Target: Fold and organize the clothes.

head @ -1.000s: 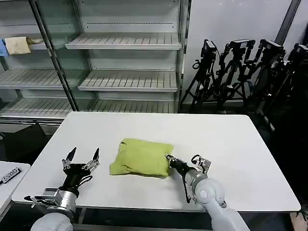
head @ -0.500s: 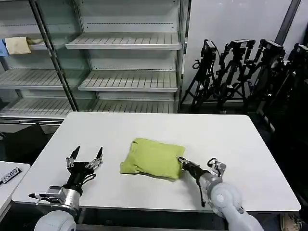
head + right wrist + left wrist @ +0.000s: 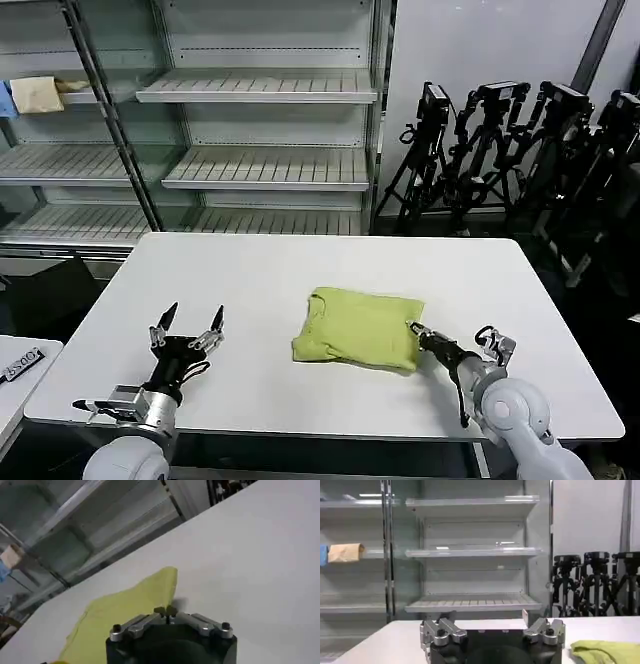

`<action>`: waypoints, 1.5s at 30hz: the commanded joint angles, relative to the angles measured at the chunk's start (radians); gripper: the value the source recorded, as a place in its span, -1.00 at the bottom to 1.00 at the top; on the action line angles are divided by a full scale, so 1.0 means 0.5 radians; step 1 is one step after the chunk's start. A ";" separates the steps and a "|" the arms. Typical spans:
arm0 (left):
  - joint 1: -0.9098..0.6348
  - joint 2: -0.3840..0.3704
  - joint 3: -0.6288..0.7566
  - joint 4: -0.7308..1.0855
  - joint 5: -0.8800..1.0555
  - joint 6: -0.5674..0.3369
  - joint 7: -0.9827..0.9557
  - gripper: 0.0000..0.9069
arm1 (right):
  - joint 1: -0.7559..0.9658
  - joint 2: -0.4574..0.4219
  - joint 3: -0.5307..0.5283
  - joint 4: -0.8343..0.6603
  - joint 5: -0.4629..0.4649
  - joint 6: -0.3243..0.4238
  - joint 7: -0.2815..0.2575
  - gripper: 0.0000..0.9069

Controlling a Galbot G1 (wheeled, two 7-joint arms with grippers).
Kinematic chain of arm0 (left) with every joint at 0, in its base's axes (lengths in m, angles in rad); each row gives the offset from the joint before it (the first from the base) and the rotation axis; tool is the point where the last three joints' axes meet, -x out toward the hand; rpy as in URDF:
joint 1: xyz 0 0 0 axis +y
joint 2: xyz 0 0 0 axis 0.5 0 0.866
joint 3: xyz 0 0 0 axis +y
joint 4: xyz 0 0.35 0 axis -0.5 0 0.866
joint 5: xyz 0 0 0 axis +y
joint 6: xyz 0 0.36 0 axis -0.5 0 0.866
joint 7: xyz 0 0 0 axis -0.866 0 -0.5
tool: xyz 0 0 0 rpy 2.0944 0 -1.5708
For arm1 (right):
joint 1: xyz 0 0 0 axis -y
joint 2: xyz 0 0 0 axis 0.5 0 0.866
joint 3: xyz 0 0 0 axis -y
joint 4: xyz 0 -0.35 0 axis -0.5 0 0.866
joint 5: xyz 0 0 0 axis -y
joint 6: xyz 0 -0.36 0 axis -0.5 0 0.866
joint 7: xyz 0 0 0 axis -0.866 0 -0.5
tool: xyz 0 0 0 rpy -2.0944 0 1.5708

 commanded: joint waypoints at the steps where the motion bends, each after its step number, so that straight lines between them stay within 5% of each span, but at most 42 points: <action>1: 0.006 0.000 0.015 -0.003 0.003 0.000 0.001 1.00 | -0.006 -0.038 0.068 -0.011 -0.067 -0.002 -0.019 -0.98; 2: 0.008 0.000 0.014 -0.005 0.003 0.000 0.001 1.00 | -0.003 -0.028 0.062 -0.014 -0.102 0.000 -0.019 0.62; 3: 0.011 0.000 0.014 -0.008 0.002 0.000 0.001 1.00 | -0.001 -0.021 0.054 -0.013 -0.135 0.017 -0.020 1.00; 6: 0.018 0.001 0.012 -0.019 0.002 0.000 0.001 1.00 | -0.021 -0.008 0.006 0.024 -0.405 0.144 -0.012 1.00; 11: 0.024 0.005 0.007 -0.039 0.001 0.001 0.000 1.00 | -0.144 -0.017 -0.030 0.193 -1.231 0.496 0.024 1.00; 17: 0.025 -0.001 0.013 -0.065 0.001 0.006 0.000 1.00 | -0.276 -0.009 0.001 0.354 -1.670 0.628 0.083 1.00; 25: 0.041 -0.004 0.022 -0.104 0.001 0.008 0.002 1.00 | -0.517 0.009 0.180 0.559 -1.755 0.754 0.155 1.00; 32: 0.061 -0.012 0.013 -0.127 -0.004 0.007 0.005 1.00 | -0.733 -0.002 0.355 0.729 -1.763 0.756 0.115 1.00; 45: 0.097 -0.014 0.023 -0.168 0.004 0.007 0.006 1.00 | -0.846 0.044 0.461 0.785 -1.612 0.633 0.066 1.00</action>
